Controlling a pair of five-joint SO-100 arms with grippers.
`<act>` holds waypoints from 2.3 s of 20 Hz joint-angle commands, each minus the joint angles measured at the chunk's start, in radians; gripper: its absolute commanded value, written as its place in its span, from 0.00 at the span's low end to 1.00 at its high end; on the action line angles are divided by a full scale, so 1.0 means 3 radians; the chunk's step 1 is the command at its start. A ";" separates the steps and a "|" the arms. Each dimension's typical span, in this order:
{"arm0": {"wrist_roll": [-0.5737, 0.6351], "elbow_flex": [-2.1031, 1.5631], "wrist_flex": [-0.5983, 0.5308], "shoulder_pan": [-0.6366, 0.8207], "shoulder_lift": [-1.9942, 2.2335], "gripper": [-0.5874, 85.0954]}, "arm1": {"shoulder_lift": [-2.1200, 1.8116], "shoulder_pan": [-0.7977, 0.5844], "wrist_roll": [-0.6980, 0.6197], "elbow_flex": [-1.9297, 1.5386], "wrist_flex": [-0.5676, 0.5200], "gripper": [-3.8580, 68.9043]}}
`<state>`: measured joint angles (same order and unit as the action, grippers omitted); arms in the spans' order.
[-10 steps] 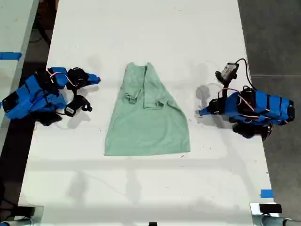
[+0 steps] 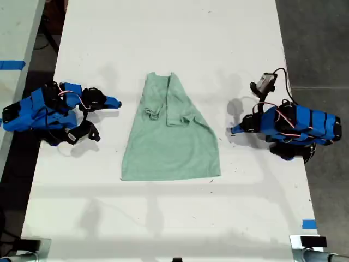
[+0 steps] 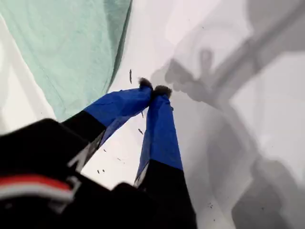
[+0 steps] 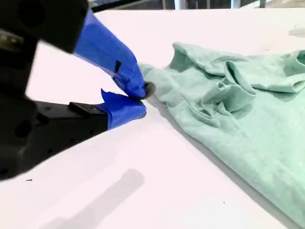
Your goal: Fold t shirt
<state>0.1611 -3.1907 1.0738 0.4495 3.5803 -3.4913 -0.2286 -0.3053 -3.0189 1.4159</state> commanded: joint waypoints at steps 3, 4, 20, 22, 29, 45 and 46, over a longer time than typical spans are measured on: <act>-0.0041 -0.0020 0.0005 -0.0143 0.0020 0.03 | -0.0020 -0.0087 -0.0005 -0.0225 -0.0092 0.10; -0.0041 -0.0020 0.0000 -0.0112 0.0020 0.03 | -0.0020 -0.0087 -0.0046 -0.0225 -0.0092 0.12; -0.1048 0.2424 -0.0159 -0.1595 -0.3375 0.14 | 0.4024 0.1074 0.1197 0.3022 -0.0276 0.10; -0.1207 0.2429 -0.0159 -0.1708 -0.3538 0.15 | 0.4331 0.1248 0.1289 0.3134 -0.0465 0.14; -0.1825 0.3007 -0.0281 -0.2158 -0.4806 0.23 | 0.5103 0.1370 0.1304 0.3380 -0.0481 0.32; -0.2286 0.3487 -0.0291 -0.2424 -0.5696 0.23 | 0.5072 0.1335 0.1350 0.3032 -0.0665 0.39; -0.2281 0.3487 -0.0251 -0.2413 -0.5619 0.23 | 0.5042 0.1299 0.1335 0.2853 -0.0890 0.39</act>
<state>-0.5246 -2.1921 0.9863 -0.2899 1.8438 -1.9497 0.1810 0.0859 -2.1184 1.2379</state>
